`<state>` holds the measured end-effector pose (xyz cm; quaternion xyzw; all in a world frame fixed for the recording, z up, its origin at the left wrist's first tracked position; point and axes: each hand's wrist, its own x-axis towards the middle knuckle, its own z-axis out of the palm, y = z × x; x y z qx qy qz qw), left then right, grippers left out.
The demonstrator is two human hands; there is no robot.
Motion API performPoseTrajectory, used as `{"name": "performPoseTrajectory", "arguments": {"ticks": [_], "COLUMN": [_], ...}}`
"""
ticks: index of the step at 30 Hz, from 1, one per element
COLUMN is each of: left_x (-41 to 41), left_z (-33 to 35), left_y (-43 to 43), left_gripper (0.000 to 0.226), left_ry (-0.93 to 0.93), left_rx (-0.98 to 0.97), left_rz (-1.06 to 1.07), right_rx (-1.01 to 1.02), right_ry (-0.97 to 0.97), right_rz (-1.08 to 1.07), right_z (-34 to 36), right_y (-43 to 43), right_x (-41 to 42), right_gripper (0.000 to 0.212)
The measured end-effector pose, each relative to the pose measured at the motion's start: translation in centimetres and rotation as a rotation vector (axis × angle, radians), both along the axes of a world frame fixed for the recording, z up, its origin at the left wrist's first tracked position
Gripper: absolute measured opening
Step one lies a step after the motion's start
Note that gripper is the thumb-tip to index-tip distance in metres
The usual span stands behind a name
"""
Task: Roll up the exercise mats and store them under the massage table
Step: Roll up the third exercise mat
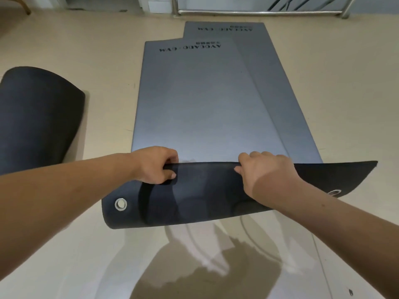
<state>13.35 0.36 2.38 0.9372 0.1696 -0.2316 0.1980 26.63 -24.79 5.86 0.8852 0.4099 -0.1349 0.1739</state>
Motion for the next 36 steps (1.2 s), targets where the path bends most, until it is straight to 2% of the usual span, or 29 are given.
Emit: {"name": "performPoseTrajectory", "arguments": {"ticks": [2, 5, 7, 9, 11, 13, 15, 16, 20, 22, 25, 30, 33, 36], "left_x": [-0.1, -0.4, -1.2, -2.5, -3.3, -3.0, -1.9, -1.3, 0.1, 0.4, 1.0, 0.5, 0.3, 0.4], "left_z": [0.2, 0.7, 0.2, -0.9, -2.5, -3.8, -4.2, -4.3, -5.1, -5.4, -5.3, -4.6, -3.8, -2.4], "left_y": [-0.9, -4.6, -7.6, -10.0, -10.9, -10.4, -9.5, -9.0, -8.2, -8.1, -7.8, -7.0, -6.6, -5.4], "left_gripper": [0.043, 0.047, 0.063, 0.104, 0.133, 0.144, 0.144, 0.144, 0.147, 0.145, 0.142, 0.131, 0.115, 0.101], "left_ry": [-0.112, -0.289, -0.193, 0.033, 0.159, 0.113, 0.04, 0.025, 0.055, 0.061, 0.078, 0.133, 0.134, 0.194], "left_rx": [0.197, 0.427, 0.445, 0.386, 0.367, 0.366, 0.363, 0.359, 0.307, 0.265, 0.246, 0.197, 0.126, -0.038], "left_rz": [-0.067, -0.268, -0.348, -0.342, -0.305, -0.224, -0.158, -0.131, -0.097, -0.127, -0.151, -0.139, -0.13, -0.122], "right_rx": [0.054, 0.155, 0.246, 0.357, 0.402, 0.337, 0.219, 0.148, -0.13, -0.139, -0.103, -0.181, -0.149, -0.131], "right_ry": [-0.001, 0.127, 0.187, 0.185, 0.056, -0.097, -0.128, -0.114, -0.059, -0.037, -0.036, 0.104, 0.214, 0.338], "right_rz": [0.011, -0.019, 0.0, -0.005, 0.008, 0.073, 0.138, 0.15, 0.168, 0.159, 0.189, 0.236, 0.217, 0.207], "right_z": [-1.5, -4.4, -5.3, -5.5, -5.4, -4.9, -4.0, -3.6, -4.2, -5.6, -7.3, -7.2, -6.2, -5.0], "right_y": [-0.1, -0.8, -0.6, 0.3, 1.5, 2.6, 3.0, 2.8, 0.3, -1.3, -2.0, 0.9, 1.1, 0.7], "right_x": [1.1, 3.9, 5.2, 5.6, 5.3, 4.1, 2.7, 2.1, 0.5, 0.4, 1.3, 2.6, 3.2, 3.0], "right_gripper": [0.03, 0.04, 0.041, 0.041, 0.046, 0.046, 0.054, 0.065, 0.129, 0.14, 0.143, 0.144, 0.122, 0.099]}}
